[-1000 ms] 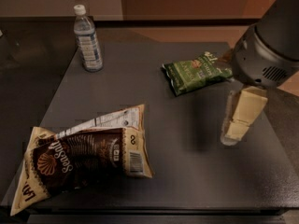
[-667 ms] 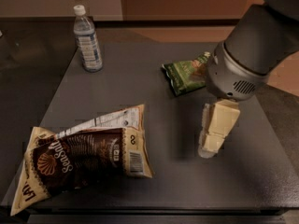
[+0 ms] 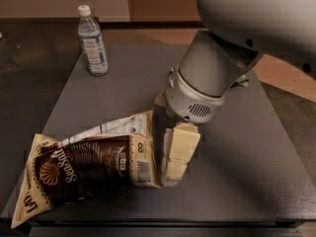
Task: Move brown chip bag near blue plastic bottle
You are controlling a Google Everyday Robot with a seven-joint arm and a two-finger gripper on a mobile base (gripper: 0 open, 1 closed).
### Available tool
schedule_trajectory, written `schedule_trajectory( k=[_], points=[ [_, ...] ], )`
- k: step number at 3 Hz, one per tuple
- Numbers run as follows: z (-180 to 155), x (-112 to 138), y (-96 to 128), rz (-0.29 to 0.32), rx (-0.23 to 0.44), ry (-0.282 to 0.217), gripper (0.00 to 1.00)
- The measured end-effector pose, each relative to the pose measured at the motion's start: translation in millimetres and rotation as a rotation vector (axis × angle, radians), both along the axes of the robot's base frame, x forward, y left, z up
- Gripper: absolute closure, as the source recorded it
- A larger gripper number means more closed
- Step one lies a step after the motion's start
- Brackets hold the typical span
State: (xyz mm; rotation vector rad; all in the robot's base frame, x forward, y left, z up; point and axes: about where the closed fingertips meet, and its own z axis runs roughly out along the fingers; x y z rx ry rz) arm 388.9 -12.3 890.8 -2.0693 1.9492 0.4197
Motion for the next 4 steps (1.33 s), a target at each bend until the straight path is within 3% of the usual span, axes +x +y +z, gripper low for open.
schedule_trajectory(
  k=[2,4],
  points=[
    [-6,-9,56,0.045,0.027,0.029,0.00],
    [-15,-17,82,0.056,0.005,0.011,0.00]
  ],
)
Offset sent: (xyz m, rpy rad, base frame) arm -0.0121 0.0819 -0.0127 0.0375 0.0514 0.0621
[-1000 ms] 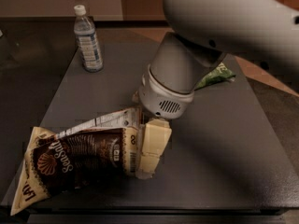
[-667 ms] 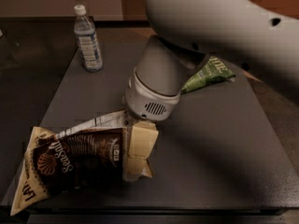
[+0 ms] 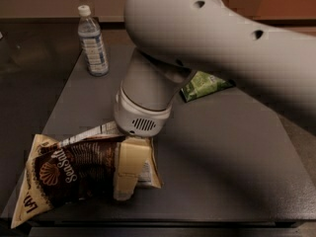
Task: Move brown chip bag near blue plastic bottle
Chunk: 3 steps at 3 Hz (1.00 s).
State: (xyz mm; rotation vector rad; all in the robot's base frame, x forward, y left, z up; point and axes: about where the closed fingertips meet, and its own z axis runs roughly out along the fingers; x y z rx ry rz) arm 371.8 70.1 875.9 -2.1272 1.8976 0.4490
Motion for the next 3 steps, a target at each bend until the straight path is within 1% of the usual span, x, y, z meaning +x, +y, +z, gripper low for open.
schedule_trajectory(
  k=[1,2,3],
  points=[
    [-4,2,10,-0.004,-0.003,-0.028,0.00],
    [-7,10,11,-0.026,0.002,-0.060,0.15],
    [-7,20,8,-0.049,0.014,-0.086,0.39]
  ],
)
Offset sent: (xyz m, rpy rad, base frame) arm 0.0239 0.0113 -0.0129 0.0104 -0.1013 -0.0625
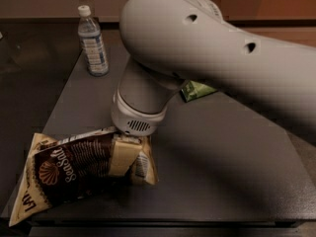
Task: Move brown chip bag near blue plastic bottle
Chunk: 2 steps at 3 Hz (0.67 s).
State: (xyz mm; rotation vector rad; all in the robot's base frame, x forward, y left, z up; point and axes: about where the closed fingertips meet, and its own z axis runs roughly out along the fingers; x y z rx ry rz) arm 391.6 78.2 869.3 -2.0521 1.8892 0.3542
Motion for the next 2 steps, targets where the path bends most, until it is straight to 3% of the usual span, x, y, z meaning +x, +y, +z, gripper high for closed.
schedule_trajectory(
  k=[2],
  points=[
    [25,15,-6,-0.003,0.053,-0.035,0.85]
  ],
)
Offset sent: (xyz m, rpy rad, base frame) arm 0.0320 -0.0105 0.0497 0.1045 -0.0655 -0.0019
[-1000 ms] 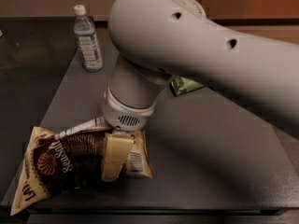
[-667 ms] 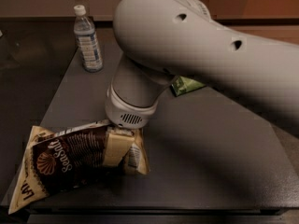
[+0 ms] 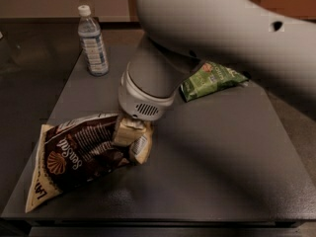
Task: Move brown chip bag near blue plastic bottle
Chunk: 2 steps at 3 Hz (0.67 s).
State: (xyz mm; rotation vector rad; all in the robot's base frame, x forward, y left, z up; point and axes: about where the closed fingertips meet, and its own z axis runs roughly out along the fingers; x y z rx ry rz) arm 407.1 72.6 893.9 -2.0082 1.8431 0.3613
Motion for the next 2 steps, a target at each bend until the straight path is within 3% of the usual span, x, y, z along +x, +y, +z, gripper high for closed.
schedule_trajectory(
  k=[1,2],
  points=[
    [22,24,-3,0.017,0.037,-0.053,1.00],
    [42,61,-3,0.062,0.077,-0.125,1.00]
  ],
)
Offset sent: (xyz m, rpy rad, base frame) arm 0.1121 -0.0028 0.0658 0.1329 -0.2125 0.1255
